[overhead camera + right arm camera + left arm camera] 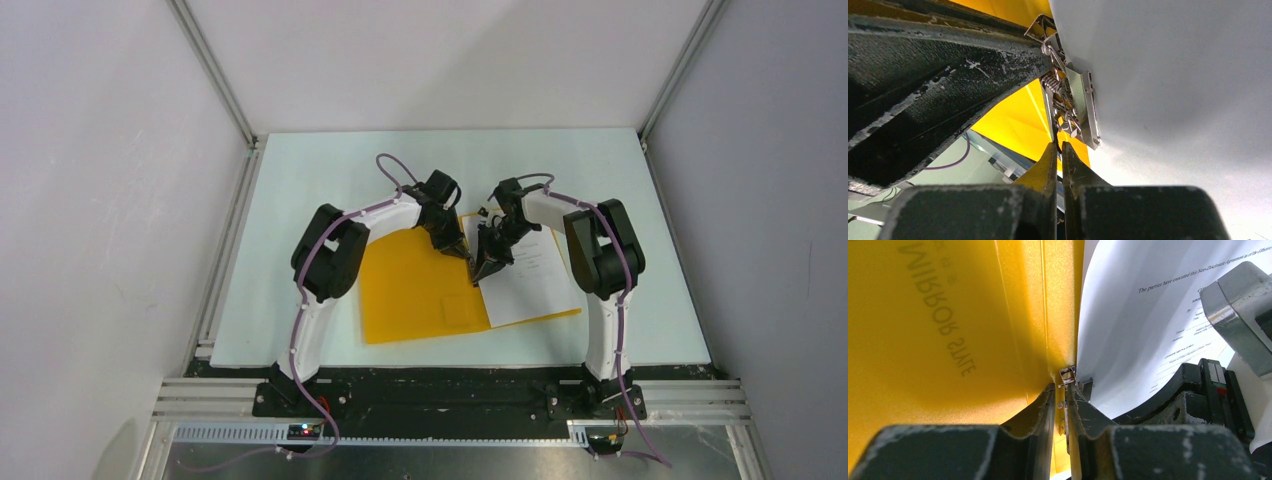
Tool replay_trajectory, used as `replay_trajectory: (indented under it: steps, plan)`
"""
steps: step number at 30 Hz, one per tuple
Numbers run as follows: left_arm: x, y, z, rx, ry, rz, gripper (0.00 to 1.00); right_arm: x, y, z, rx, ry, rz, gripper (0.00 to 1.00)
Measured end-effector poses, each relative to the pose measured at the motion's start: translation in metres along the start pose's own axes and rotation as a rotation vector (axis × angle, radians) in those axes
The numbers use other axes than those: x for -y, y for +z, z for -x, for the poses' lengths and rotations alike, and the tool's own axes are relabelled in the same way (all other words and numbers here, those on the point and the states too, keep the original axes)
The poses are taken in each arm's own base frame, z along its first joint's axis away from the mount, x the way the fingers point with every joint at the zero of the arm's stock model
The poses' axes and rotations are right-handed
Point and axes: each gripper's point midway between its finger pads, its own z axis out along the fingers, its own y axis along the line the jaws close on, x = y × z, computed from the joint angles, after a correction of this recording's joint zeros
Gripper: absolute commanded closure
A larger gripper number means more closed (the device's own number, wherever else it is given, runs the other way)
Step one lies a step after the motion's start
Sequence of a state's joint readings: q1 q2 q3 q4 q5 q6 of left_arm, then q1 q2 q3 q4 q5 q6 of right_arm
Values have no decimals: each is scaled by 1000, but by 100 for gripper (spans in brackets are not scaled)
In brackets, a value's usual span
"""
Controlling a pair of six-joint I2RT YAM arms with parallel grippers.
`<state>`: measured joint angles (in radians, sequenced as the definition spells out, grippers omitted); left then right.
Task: Put the files into the folder
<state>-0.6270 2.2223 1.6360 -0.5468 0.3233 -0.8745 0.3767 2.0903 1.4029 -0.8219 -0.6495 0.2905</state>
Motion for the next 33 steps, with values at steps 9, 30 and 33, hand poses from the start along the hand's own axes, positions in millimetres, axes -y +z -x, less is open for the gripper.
replay_trajectory:
  steps: [9,30,33]
  plan:
    - [0,0,1,1,-2,0,79,5,2,0,-6,-13,-25,97]
    - [0,0,0,-15,-16,-13,79,8,7,0,-43,-10,-76,100]
    - [0,0,0,-15,-16,-14,79,8,8,0,-58,-4,-84,100]
